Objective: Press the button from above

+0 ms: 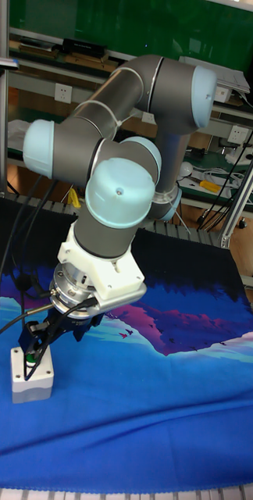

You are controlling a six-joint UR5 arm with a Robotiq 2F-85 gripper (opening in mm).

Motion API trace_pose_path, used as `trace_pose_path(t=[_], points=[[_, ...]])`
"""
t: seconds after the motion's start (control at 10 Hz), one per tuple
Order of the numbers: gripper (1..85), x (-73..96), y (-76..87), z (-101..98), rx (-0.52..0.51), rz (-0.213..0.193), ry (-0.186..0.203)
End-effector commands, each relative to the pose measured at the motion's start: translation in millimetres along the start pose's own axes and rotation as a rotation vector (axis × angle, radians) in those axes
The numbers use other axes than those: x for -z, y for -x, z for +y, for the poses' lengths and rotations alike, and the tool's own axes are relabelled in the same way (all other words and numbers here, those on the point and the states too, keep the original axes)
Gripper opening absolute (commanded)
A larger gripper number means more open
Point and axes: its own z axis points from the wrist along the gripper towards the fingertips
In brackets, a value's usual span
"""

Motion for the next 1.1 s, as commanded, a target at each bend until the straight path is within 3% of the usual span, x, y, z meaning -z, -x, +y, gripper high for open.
trace_pose_path(t=[0.0,0.4,1.0], points=[[81.3,-5.2,-0.2,-3.3,-0.009,0.002,-0.012],[81.3,0.0,5.0,-0.8,-0.023,0.008,-0.021],[81.3,-7.7,11.4,-3.4,-0.026,0.003,-0.024]])
